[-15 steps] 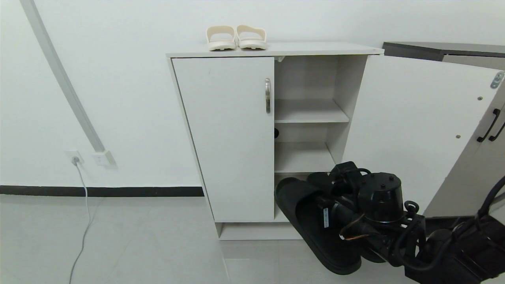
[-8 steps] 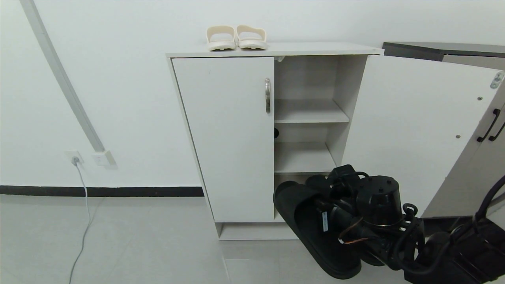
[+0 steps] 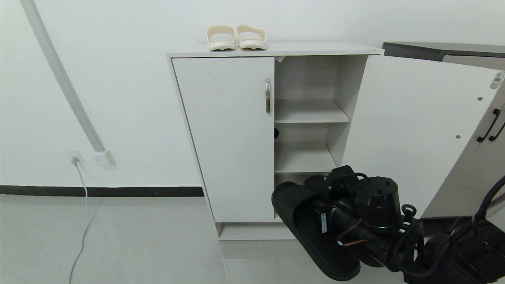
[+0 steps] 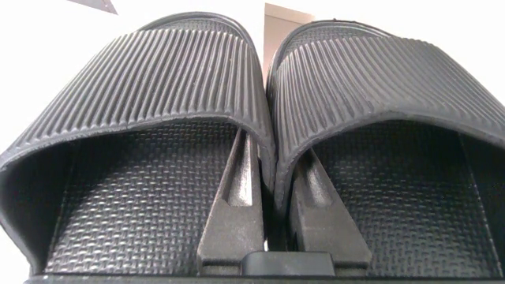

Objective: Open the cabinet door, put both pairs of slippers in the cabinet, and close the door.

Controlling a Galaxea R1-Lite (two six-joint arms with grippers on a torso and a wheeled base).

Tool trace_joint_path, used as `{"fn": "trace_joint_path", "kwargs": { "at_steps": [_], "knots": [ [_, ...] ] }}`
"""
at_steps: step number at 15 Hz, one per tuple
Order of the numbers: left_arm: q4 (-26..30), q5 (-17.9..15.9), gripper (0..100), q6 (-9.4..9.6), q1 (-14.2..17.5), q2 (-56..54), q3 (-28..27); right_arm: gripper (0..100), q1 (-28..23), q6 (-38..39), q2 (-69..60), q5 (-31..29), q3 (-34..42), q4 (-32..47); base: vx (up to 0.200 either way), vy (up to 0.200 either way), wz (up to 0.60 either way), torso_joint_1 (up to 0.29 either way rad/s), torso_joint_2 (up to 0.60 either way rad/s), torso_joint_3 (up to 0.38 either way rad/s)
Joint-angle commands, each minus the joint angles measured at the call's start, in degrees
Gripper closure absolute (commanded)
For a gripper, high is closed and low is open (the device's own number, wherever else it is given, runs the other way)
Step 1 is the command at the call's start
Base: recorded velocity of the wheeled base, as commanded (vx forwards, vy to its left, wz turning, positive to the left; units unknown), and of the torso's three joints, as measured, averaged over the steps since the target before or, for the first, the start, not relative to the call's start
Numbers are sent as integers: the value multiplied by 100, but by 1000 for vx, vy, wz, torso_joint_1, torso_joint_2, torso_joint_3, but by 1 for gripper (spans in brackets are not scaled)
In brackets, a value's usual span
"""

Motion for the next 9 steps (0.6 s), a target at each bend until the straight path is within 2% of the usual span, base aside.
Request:
{"fn": "trace_joint_path", "kwargs": {
  "at_steps": [1,3,4,5,9],
  "knots": [
    [-4,7,100,-3,-20,-154,0,100,4,2,5,-16,-19,13,0,0,0,0,0,0],
    [5,33,100,-82,-20,-154,0,100,40,-7,111,-456,-195,31,0,0,0,0,0,0],
    [-4,112,100,-276,-11,-154,0,100,119,11,321,-930,-459,31,0,0,0,0,0,0],
    [-4,218,100,-355,-20,-154,0,100,180,19,497,-1220,-643,31,0,0,0,0,0,0],
    [-4,235,100,-355,-20,-154,0,100,250,186,1244,-2170,-1399,48,0,0,0,0,0,0]
  ]
}}
